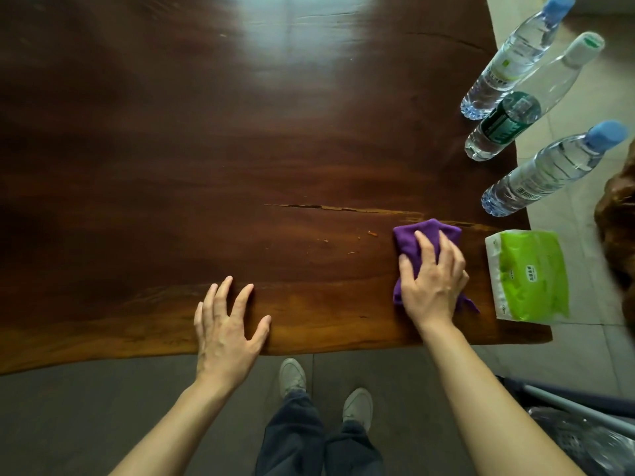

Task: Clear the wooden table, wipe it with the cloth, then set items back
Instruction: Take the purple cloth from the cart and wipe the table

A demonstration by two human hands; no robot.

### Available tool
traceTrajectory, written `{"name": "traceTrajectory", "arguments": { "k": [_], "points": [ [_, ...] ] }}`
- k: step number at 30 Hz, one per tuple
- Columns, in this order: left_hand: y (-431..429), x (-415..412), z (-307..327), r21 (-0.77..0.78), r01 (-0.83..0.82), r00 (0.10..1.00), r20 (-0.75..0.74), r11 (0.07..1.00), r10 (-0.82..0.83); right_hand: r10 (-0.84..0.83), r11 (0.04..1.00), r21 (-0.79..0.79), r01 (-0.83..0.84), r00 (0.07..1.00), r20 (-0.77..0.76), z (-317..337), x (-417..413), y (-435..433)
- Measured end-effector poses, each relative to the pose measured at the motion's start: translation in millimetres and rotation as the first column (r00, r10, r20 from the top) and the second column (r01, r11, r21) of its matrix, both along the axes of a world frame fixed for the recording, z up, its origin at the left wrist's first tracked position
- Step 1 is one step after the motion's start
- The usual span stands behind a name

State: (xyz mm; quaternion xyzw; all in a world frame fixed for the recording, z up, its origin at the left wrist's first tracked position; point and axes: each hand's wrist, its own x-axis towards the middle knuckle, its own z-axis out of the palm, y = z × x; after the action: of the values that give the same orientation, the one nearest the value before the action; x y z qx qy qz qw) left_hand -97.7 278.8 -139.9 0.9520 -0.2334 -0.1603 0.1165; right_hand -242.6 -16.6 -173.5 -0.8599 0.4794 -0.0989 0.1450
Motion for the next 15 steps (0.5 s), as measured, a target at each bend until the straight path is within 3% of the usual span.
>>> {"name": "traceTrajectory", "arguments": {
  "k": [4, 7, 11, 15],
  "points": [
    [1.0, 2.8, -0.6, -0.022, 0.010, 1.000, -0.018, 1.000, -0.010, -0.143, 0.990, 0.024, 0.142, 0.989, 0.034, 1.9, 31.1, -4.2],
    [3.4, 5.0, -1.8, -0.018, 0.029, 0.999, -0.017, 0.999, -0.029, -0.159, 0.987, 0.034, 0.158, 0.987, 0.014, 2.8, 53.6, 5.8],
    [5.6, 6.7, -3.2, -0.014, 0.037, 0.999, -0.022, 0.999, -0.037, -0.020, 0.999, 0.038, 0.020, 1.000, 0.007, 6.2, 83.0, 33.2],
    [6.3, 6.7, -4.3, -0.002, 0.050, 0.999, -0.010, 0.999, -0.050, 0.241, 0.967, 0.069, -0.245, 0.968, 0.065, 12.9, 110.8, 88.4]
  ]
}}
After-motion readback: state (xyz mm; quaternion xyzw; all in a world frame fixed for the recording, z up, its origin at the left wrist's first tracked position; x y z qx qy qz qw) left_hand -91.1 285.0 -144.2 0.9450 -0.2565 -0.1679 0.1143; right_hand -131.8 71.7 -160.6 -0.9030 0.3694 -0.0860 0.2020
